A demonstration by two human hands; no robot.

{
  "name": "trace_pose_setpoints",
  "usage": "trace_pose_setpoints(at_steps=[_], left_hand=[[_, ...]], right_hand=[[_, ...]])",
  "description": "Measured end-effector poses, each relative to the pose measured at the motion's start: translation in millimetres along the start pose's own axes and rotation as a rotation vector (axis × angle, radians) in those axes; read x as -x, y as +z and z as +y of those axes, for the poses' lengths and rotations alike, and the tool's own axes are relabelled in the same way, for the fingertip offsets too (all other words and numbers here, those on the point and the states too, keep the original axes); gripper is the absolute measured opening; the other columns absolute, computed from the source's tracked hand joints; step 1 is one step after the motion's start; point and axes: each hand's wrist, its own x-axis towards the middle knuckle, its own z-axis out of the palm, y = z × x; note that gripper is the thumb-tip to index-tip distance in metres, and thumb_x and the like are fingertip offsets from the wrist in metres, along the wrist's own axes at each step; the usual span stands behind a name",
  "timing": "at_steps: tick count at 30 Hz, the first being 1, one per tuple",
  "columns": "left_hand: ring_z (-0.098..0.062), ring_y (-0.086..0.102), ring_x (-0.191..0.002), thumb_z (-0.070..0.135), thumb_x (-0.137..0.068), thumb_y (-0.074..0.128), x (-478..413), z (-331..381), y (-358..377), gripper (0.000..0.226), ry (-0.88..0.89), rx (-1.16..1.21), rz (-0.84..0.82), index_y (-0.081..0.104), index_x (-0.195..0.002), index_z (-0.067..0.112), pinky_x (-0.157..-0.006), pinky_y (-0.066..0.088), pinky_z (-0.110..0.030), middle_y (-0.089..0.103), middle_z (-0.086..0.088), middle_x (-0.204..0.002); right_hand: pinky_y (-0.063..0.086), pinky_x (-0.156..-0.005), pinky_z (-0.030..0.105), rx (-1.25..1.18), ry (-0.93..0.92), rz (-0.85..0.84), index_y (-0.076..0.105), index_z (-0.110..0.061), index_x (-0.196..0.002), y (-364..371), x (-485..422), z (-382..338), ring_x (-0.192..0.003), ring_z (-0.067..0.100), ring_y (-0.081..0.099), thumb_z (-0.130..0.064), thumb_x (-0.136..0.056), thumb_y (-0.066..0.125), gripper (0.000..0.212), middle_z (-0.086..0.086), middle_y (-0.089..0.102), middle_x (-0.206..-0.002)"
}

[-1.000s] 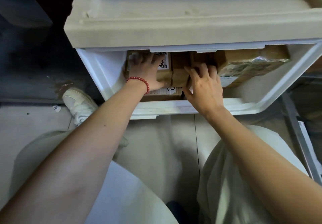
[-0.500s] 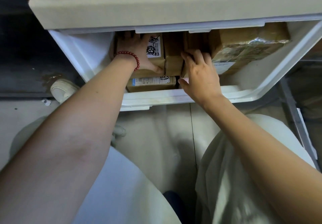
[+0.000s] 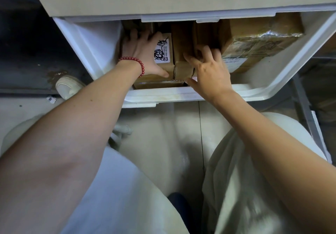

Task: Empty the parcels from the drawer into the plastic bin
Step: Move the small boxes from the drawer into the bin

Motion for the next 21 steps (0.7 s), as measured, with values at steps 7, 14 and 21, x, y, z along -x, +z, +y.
trace_pose_setpoints(at_steps=[7, 14, 21], left_hand=[[-0.042, 0.031, -0.129, 0.07, -0.047, 0.076, 13.4, 1.5, 2.5, 0.107, 0.013, -0.011, 0.026, 0.034, -0.136, 0.031, -0.101, 0.037, -0.052, 0.036, -0.008, -0.145], [-0.035, 0.035, -0.127, 0.075, -0.043, 0.074, 39.3, 2.4, -8.3, 0.108, 0.056, -0.02, 0.078, 0.036, -0.136, 0.036, -0.104, 0.031, -0.047, 0.042, -0.004, -0.14], [-0.03, 0.04, -0.124, 0.088, -0.038, 0.063, 76.5, 7.7, -23.1, 0.112, 0.031, -0.044, 0.192, 0.037, -0.137, 0.042, -0.101, 0.03, -0.047, 0.044, 0.002, -0.139]], right_hand=[[0.048, -0.079, 0.039, 0.193, 0.059, 0.055, 0.072, -0.031, -0.106, 16.3, -4.4, -4.9, -0.106, 0.039, 0.056, -0.025, -0.074, 0.076, 0.033, 0.014, 0.058, -0.122], [0.047, -0.071, 0.032, 0.258, 0.079, 0.172, 0.073, -0.038, -0.095, 26.5, -10.7, -4.4, -0.095, 0.032, 0.06, -0.029, -0.068, 0.077, 0.029, 0.007, 0.064, -0.11], [0.036, -0.098, 0.044, 0.037, -0.014, 0.073, 0.058, -0.02, -0.13, 15.3, 4.6, 4.2, -0.122, 0.04, 0.042, -0.025, -0.088, 0.059, 0.043, 0.016, 0.043, -0.142]])
